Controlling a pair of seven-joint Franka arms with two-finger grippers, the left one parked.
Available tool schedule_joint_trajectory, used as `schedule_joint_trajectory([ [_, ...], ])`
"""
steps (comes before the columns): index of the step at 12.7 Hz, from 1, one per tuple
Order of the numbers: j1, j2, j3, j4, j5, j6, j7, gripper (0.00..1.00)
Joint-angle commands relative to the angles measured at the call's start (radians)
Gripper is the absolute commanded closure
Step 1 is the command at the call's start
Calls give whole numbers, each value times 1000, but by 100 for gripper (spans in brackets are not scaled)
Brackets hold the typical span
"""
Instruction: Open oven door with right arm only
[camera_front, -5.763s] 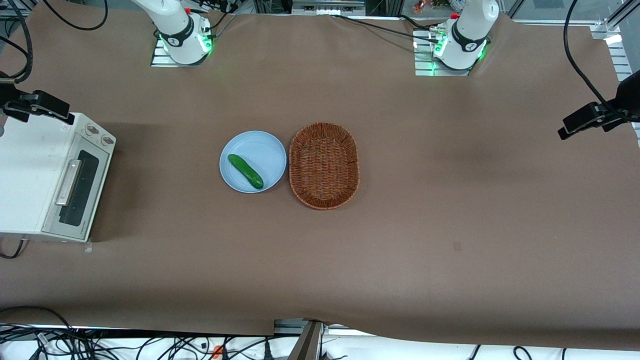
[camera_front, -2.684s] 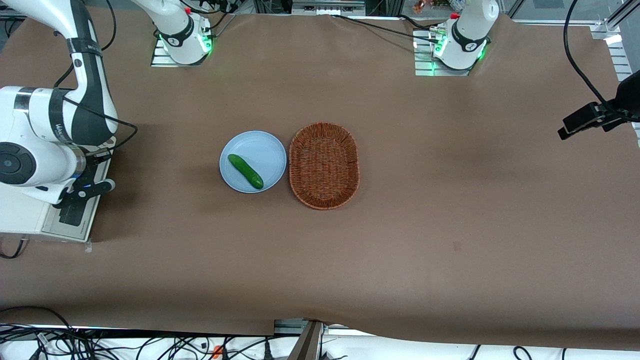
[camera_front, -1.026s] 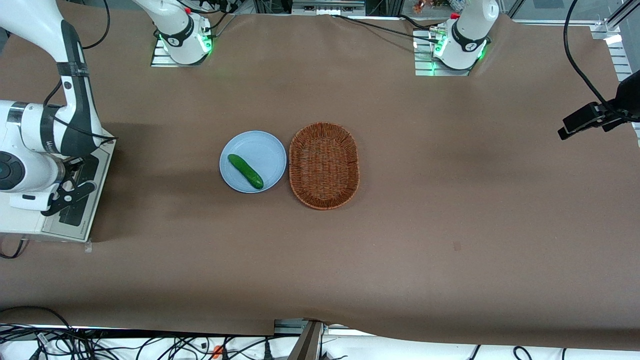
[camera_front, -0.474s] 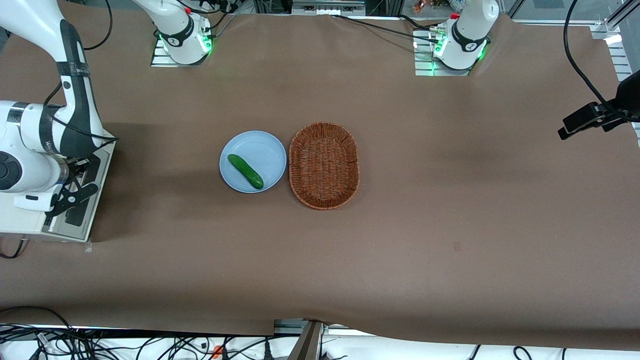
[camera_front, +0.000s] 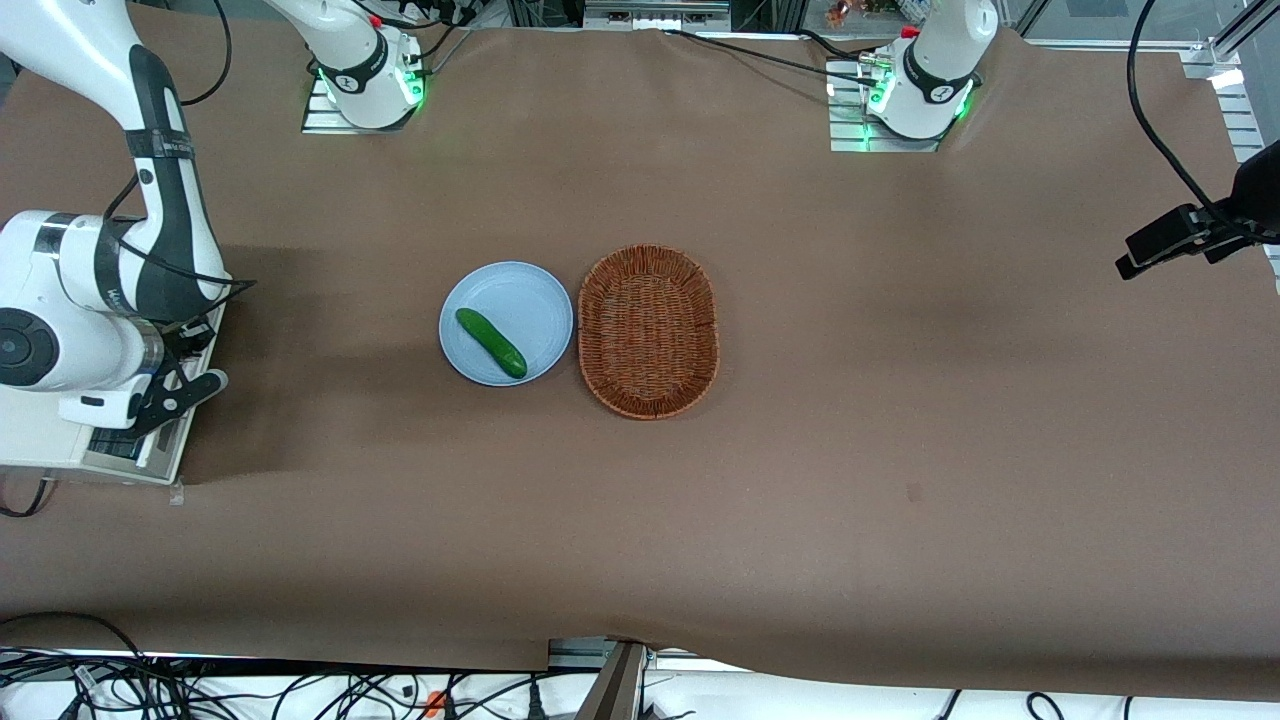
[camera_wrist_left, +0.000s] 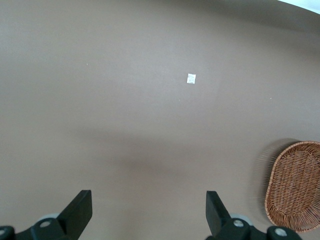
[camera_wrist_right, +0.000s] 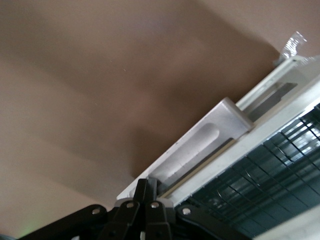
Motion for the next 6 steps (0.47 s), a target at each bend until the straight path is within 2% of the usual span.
schedule_joint_trajectory([
  [1, -19, 85, -15, -3, 21, 119, 1, 100],
  [2, -19, 99, -15, -3, 47, 125, 6, 100],
  [6, -19, 139, -14, -2, 84, 164, 43, 100],
])
